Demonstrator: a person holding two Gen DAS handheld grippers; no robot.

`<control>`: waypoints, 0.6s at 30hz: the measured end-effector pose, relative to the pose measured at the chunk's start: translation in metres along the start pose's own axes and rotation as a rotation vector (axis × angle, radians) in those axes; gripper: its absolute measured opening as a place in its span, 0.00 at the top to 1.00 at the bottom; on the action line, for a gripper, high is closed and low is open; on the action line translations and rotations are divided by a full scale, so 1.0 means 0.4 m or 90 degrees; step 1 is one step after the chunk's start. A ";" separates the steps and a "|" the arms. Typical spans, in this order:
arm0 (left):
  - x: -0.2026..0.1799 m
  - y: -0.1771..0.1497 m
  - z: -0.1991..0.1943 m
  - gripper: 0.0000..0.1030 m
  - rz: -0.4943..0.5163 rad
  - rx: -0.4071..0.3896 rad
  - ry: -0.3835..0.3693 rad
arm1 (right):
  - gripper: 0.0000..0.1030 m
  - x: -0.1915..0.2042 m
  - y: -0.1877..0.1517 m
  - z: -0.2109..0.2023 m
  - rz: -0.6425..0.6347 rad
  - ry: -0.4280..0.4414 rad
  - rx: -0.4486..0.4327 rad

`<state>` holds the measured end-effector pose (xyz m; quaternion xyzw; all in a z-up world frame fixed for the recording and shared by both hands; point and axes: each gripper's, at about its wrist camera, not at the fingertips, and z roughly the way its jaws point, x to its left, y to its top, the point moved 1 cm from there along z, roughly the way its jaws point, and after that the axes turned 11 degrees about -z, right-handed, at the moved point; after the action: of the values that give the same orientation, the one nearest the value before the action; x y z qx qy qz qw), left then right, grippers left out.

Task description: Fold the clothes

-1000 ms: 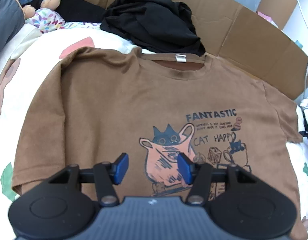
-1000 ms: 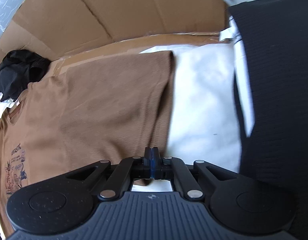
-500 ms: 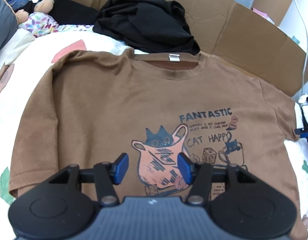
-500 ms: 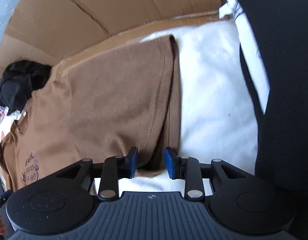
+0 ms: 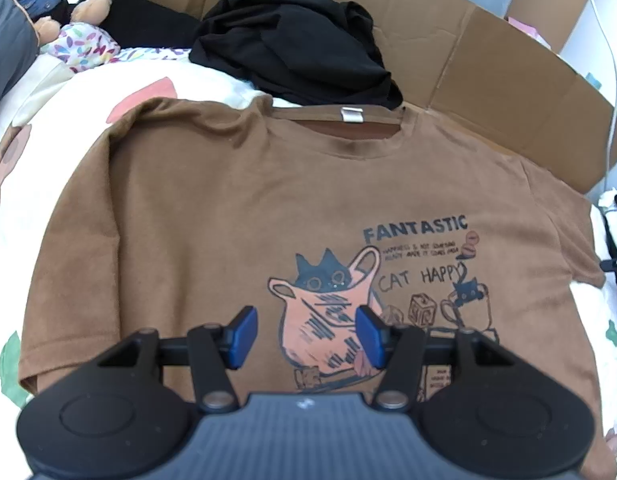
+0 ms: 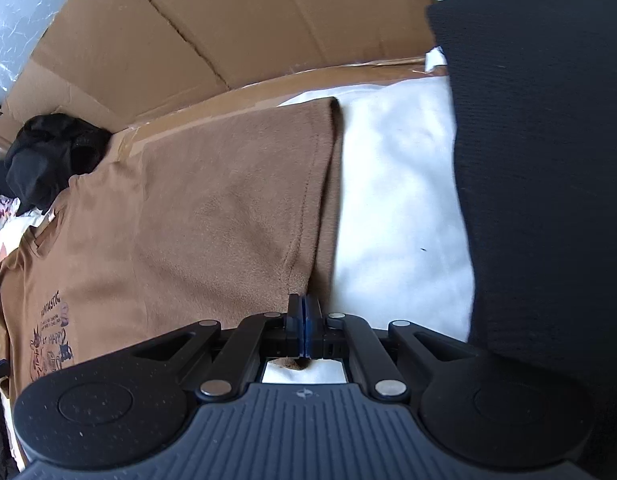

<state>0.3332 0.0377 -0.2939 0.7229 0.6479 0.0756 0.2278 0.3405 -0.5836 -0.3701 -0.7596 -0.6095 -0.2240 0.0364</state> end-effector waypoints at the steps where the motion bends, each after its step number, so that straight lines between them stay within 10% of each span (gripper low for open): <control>1: 0.000 0.002 0.000 0.44 -0.001 -0.002 0.001 | 1.00 0.001 0.000 0.004 -0.001 -0.002 0.002; 18: 0.103 0.040 -0.034 0.44 0.004 -0.029 0.057 | 0.96 0.052 0.015 0.017 -0.056 -0.056 0.035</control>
<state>0.3484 0.0798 -0.2825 0.7156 0.6531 0.1233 0.2148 0.3516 -0.5641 -0.3670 -0.7402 -0.6489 -0.1750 0.0203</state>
